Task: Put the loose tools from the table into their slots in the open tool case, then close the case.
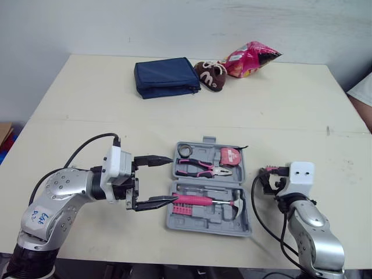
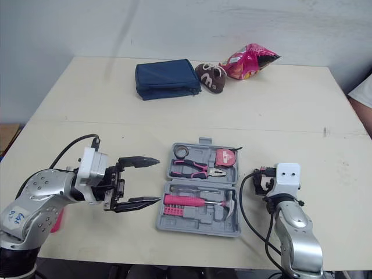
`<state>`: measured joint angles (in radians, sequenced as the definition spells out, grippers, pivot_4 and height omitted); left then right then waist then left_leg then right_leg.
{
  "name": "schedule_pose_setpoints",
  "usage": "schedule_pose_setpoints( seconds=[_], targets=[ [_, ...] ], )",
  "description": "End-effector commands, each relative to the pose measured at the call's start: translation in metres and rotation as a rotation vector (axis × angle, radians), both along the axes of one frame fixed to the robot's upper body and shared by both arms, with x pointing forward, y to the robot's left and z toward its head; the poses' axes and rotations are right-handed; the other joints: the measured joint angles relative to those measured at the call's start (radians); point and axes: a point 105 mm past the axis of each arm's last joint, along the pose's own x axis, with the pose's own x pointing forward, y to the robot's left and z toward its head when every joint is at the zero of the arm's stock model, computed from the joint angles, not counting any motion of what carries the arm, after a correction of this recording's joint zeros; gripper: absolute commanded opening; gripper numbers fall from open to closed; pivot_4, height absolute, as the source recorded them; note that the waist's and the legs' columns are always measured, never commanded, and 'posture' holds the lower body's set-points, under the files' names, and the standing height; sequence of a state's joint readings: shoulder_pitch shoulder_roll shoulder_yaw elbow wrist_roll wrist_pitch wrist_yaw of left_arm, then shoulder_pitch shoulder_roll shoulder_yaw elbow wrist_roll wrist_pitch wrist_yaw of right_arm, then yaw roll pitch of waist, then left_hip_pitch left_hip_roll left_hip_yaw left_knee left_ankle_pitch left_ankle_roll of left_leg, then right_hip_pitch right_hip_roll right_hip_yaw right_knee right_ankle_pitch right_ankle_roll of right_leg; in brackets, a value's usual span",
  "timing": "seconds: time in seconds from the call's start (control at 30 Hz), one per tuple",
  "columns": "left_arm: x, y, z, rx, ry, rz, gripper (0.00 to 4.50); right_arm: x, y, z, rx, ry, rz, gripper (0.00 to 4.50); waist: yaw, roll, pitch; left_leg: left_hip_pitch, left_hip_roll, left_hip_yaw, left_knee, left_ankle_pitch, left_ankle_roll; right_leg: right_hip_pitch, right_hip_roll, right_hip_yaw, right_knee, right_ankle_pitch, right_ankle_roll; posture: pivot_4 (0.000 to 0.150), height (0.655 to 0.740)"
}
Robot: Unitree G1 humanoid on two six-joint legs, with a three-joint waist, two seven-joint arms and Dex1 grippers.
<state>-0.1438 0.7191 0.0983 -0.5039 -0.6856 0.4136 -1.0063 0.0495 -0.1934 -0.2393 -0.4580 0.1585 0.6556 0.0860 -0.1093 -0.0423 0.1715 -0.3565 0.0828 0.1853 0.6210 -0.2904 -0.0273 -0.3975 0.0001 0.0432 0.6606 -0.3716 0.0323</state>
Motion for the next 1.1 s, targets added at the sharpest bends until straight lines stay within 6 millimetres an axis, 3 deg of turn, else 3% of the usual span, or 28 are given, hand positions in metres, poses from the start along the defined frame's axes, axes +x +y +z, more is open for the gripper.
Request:
schedule_pose_setpoints(
  seconds=[0.03, 0.47, 0.57, 0.63, 0.67, 0.9, 1.1],
  targets=[
    [-0.003, -0.003, 0.005, -0.008, -0.027, -0.026, 4.5, 0.0, -0.002, -0.004, 0.016, 0.013, 0.007, 4.24, -0.001, 0.0, 0.0, 0.0, 0.0, 0.0, 0.0, 0.0, 0.0, 0.0, 0.0, 0.0, 0.0, 0.0, 0.0, 0.15, 0.74],
    [-0.006, -0.004, 0.005, 0.001, -0.014, -0.047, 4.5, 0.003, -0.005, -0.012, 0.073, 0.031, 0.018, 4.24, -0.002, -0.001, 0.0, 0.002, 0.0, 0.0, 0.001, 0.0, 0.0, 0.003, 0.0, 0.0, 0.001, 0.0, 0.0, 0.15, 0.74],
    [-0.007, -0.004, 0.004, 0.002, -0.007, -0.055, 4.5, 0.002, -0.008, -0.012, 0.075, 0.031, 0.029, 3.44, -0.001, -0.001, 0.0, 0.002, 0.0, 0.0, 0.001, 0.0, 0.0, 0.003, 0.0, 0.0, 0.001, 0.0, 0.0, 0.15, 0.74],
    [-0.007, -0.004, 0.004, 0.002, -0.005, -0.056, 4.5, 0.001, -0.009, -0.012, 0.079, 0.03, 0.036, 2.51, 0.001, -0.001, -0.001, 0.002, 0.0, -0.001, 0.001, 0.0, 0.0, 0.003, 0.0, 0.0, 0.001, 0.0, 0.0, 0.15, 0.74],
    [-0.007, -0.005, 0.003, 0.003, -0.004, -0.058, 4.5, 0.0, -0.009, -0.01, 0.081, 0.025, 0.04, 2.25, 0.001, -0.001, -0.001, 0.002, 0.0, -0.001, 0.001, 0.0, 0.0, 0.003, 0.0, 0.0, 0.0, 0.0, 0.0, 0.15, 0.74],
    [-0.01, -0.005, 0.002, 0.001, 0.001, -0.064, 4.5, -0.009, -0.008, 0.004, -0.001, -0.014, 0.116, 2.25, 0.014, -0.001, 0.0, 0.002, 0.0, -0.002, 0.001, 0.0, 0.001, 0.003, 0.0, 0.0, 0.0, 0.0, 0.0, 0.15, 0.74],
    [-0.014, -0.005, 0.0, -0.003, 0.01, -0.069, 4.5, -0.05, 0.005, 0.013, 0.017, 0.025, 0.23, 2.25, 0.026, 0.001, 0.0, 0.001, 0.0, -0.003, 0.0, 0.0, 0.0, 0.003, 0.0, -0.001, -0.001, -0.001, 0.001, 0.15, 0.74]
  ],
)
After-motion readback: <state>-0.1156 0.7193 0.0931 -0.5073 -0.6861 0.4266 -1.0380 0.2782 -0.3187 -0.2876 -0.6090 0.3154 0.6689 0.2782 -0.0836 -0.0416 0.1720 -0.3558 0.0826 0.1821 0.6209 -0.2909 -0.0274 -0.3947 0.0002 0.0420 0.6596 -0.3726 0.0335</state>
